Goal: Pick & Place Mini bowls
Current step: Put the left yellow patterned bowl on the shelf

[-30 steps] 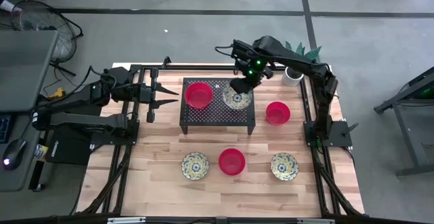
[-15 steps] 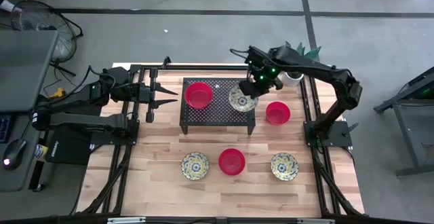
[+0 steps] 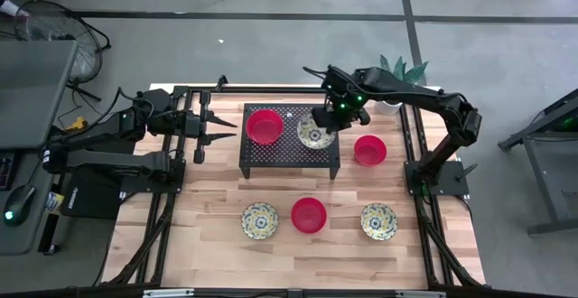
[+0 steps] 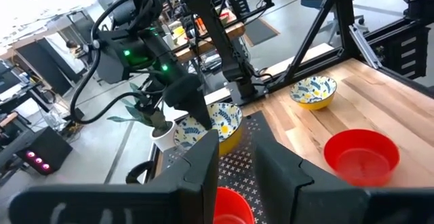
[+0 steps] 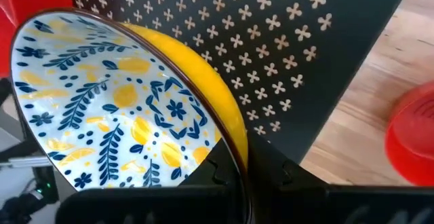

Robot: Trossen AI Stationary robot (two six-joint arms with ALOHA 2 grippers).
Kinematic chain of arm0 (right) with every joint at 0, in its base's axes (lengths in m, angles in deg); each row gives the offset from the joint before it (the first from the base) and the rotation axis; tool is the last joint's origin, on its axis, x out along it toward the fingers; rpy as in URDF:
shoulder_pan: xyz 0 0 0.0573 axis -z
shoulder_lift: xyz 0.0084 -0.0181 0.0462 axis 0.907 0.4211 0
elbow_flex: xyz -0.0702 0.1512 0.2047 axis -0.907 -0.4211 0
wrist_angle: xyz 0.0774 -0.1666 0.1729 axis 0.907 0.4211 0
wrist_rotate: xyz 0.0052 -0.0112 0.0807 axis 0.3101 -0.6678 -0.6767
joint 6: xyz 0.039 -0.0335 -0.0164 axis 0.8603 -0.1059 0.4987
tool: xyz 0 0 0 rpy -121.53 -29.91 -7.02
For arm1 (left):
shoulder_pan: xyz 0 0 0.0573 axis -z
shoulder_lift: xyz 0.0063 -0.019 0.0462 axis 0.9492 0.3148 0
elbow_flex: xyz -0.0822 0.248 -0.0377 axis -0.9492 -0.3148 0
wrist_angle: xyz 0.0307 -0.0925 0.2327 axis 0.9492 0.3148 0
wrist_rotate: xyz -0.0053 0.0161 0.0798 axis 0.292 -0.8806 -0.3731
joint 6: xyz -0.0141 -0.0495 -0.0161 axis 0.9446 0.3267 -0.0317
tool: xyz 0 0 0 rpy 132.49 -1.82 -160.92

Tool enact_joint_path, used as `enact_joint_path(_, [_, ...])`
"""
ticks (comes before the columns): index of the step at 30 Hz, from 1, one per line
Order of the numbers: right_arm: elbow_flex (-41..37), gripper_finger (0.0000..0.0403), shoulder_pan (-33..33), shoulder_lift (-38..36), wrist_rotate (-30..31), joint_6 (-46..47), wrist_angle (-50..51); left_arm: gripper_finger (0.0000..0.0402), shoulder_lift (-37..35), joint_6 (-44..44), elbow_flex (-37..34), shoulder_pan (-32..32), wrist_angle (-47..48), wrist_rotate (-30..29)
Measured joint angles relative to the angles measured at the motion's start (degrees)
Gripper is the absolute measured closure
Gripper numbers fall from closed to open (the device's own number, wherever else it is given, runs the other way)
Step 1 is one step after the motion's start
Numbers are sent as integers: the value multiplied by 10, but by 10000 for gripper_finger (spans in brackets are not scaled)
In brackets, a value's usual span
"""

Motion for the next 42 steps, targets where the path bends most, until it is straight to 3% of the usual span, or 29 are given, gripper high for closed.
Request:
enact_joint_path(25, [0, 398, -27, 1, 24, 76, 2, 318, 0, 21, 0, 0, 2, 4])
enact_joint_path(32, [0, 398, -26, 5, 34, 102, -37, 318, 0, 21, 0, 0, 2, 3])
enact_joint_path(42, [0, 398, -29, 29, 26, 89, -46, 318, 0, 22, 0, 0, 0, -1])
